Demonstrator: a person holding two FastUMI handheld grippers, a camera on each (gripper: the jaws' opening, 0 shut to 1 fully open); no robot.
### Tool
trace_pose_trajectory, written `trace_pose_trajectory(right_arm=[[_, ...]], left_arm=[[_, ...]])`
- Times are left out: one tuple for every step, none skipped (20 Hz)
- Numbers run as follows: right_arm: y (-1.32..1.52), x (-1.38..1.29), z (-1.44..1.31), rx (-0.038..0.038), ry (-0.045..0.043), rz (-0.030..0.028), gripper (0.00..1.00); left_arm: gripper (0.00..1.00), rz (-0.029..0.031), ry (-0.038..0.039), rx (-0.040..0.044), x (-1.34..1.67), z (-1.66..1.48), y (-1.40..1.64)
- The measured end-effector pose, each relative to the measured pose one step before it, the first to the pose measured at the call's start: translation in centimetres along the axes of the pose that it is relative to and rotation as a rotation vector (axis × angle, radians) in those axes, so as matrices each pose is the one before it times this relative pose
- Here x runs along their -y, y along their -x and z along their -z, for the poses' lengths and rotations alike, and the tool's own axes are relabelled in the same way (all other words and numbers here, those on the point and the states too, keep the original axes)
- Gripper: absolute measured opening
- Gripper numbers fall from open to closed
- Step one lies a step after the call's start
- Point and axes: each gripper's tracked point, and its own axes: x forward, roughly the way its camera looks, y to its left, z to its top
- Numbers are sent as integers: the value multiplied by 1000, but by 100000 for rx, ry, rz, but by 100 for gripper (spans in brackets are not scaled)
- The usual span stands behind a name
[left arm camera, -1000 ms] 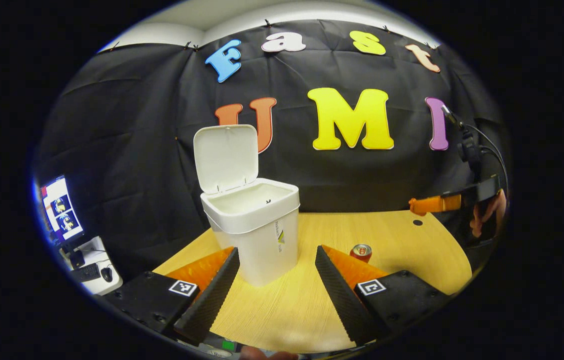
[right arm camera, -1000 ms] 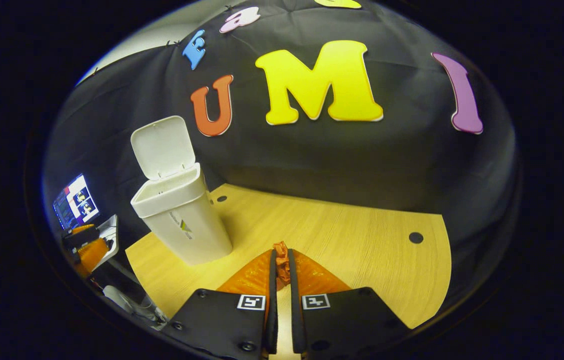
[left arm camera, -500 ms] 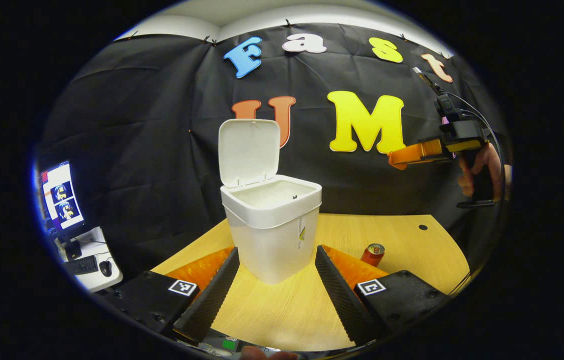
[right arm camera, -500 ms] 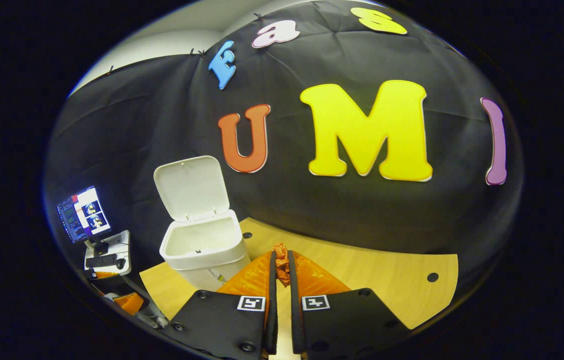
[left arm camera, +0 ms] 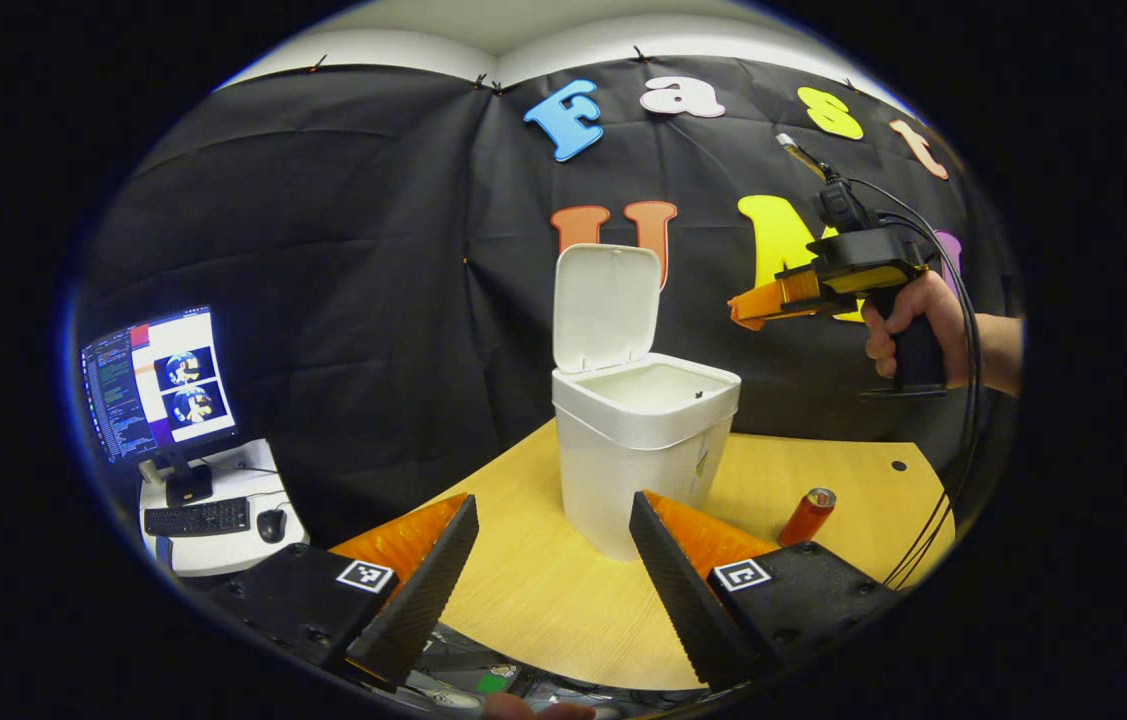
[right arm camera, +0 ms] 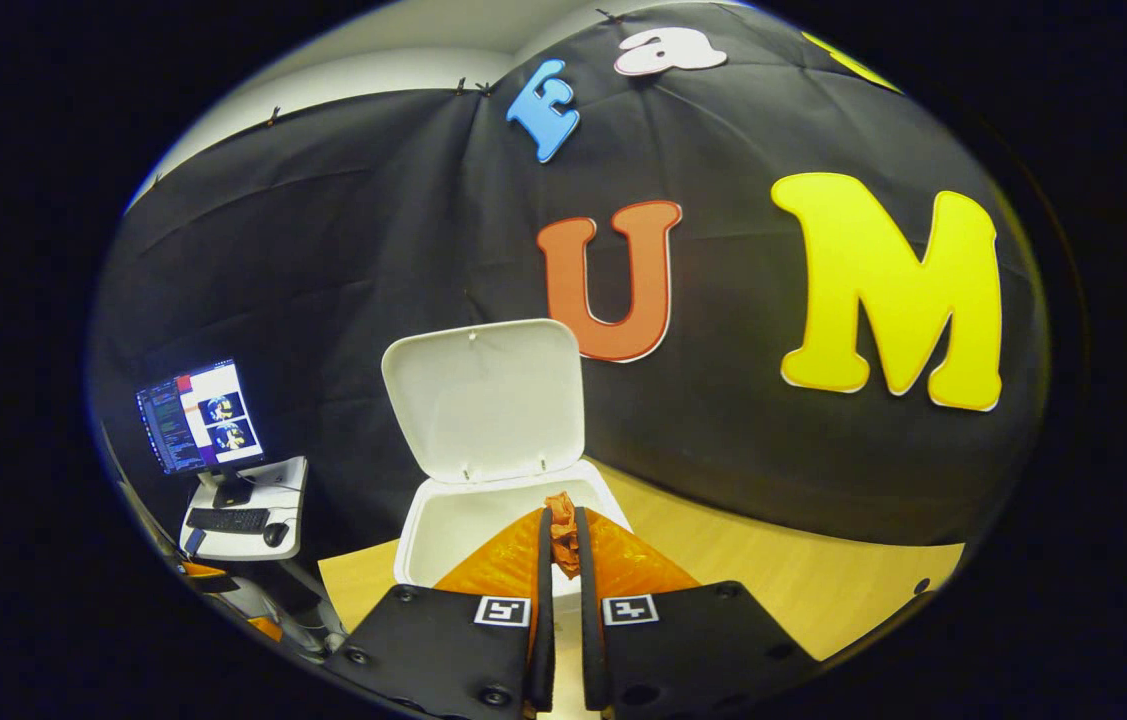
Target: Press the lid of the desktop garbage bin to open it, pick up the crumpled paper on the desktop and throw it into the bin, then pick up the pop can on the desktop and drop it into the bin, and finally close the garbage bin lid.
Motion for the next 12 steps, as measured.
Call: trace_pose_trajectory(right_arm=[[-1084, -372, 334, -1118, 488, -278, 12], [-941, -443, 296, -1124, 456, -169, 11], [-848, -240, 268, -1218, 342, 247, 11], [-728, -255, 431, -1393, 364, 18, 12], [-582, -325, 251, -716, 393, -363, 12], [-520, -201, 221, -581, 17, 264, 12], [-371, -32, 263, -571, -147, 489, 17], [-258, -49, 25, -270, -515, 123, 20], [-199, 136, 370, -669, -436, 759, 28], [-84, -25, 80, -210, -1379, 532, 30], [-146, -64, -66, 88, -1868, 143, 25], [-198, 271, 142, 11, -1472, 1029, 25]], left_arm=[[100, -1793, 30, 8, -687, -4, 90], [100, -1753, 217, 190, -728, 61, 60], [100, -1450, 599, 128, -549, 94, 19], [100, -1048, 736, -329, -465, 239, 21], [99, -752, 645, -581, -288, 217, -86], [100, -481, 136, -932, -183, 264, -47], [100, -412, -375, -391, -204, 84, -48], [100, -277, -702, 267, -267, -156, 5], [100, -424, -585, 182, -134, -107, 40], [100, -226, -300, 163, -122, 16, -106], [100, 41, -226, -107, -47, 2, -119], [100, 80, -220, -267, 22, 72, -43]])
